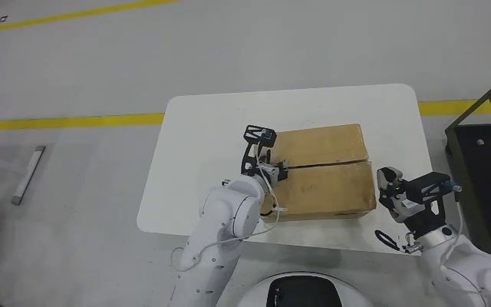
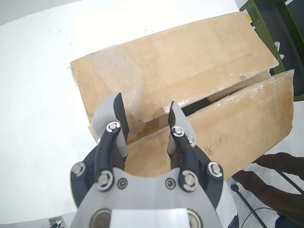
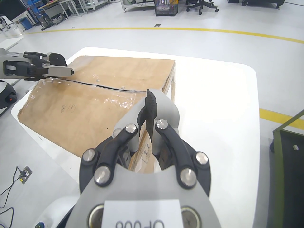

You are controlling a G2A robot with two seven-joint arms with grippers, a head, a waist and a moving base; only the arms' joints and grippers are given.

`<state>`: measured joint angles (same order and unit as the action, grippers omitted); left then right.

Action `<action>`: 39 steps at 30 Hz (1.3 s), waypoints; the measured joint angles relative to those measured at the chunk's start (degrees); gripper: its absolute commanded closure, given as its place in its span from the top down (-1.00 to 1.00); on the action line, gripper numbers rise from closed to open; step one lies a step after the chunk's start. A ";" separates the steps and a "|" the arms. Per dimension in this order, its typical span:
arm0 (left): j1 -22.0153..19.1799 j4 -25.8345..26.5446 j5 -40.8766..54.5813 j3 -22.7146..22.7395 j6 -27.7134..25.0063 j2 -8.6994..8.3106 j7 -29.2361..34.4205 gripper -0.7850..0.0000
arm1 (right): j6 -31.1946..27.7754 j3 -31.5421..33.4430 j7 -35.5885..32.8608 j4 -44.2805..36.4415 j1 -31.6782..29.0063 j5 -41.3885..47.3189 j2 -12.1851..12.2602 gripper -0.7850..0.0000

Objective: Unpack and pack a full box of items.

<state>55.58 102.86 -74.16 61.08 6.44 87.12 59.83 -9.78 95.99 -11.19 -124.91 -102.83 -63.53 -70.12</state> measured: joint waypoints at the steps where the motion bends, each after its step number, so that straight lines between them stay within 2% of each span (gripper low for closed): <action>1: -0.02 -0.10 -0.17 -0.05 0.12 0.00 0.05 -0.10 | 0.03 -0.05 0.00 0.00 0.02 -0.02 0.00 -1.00; 5: -0.28 -0.10 -1.71 -0.15 0.43 -0.02 0.32 -0.13 | 0.02 -0.26 -0.10 0.05 0.16 -0.01 -0.01 -1.00; 8: -0.31 0.57 -3.04 -0.32 -0.14 -0.08 0.23 0.00 | 0.10 -0.37 -0.08 0.13 0.31 0.05 -0.01 -1.00; 9: -0.30 0.80 -3.15 -0.35 -0.19 -0.09 0.29 0.14 | 0.12 -0.39 -0.08 0.15 0.36 0.05 -0.02 -1.00; 11: -0.27 1.17 -3.39 -0.42 -0.30 -0.08 0.34 0.23 | 0.16 -0.46 -0.05 0.21 0.46 0.09 -0.02 -1.00; 13: -0.25 1.26 -3.40 -0.40 -0.18 -0.06 0.36 -0.02 | 0.11 -0.53 -0.04 0.27 0.54 0.14 -0.02 -1.00; 21: -0.33 -0.67 -4.28 -0.44 0.34 0.03 0.69 -0.18 | 0.05 -0.54 -0.30 0.51 0.88 0.13 0.00 -1.00; 23: -0.41 -0.83 -4.37 -0.51 0.37 0.07 0.78 -0.43 | 0.12 -0.50 -0.38 0.54 0.93 0.22 0.01 -1.00; 24: -0.45 -0.88 -4.46 -0.53 0.41 0.09 0.84 -0.87 | 0.12 -0.49 -0.40 0.56 0.95 0.32 0.01 -1.00; 25: -0.49 -0.92 -4.57 -0.56 0.44 0.10 0.89 -1.00 | 0.12 -0.49 -0.41 0.58 0.96 0.40 0.01 -1.00; 39: -0.42 0.29 -5.16 0.81 0.78 0.14 0.40 -1.00 | -0.23 -2.00 -1.09 1.13 2.39 0.21 0.01 -1.00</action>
<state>55.16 103.15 -79.32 61.89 7.22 87.25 60.24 -10.00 93.98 -12.28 -123.78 -100.44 -63.32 -70.11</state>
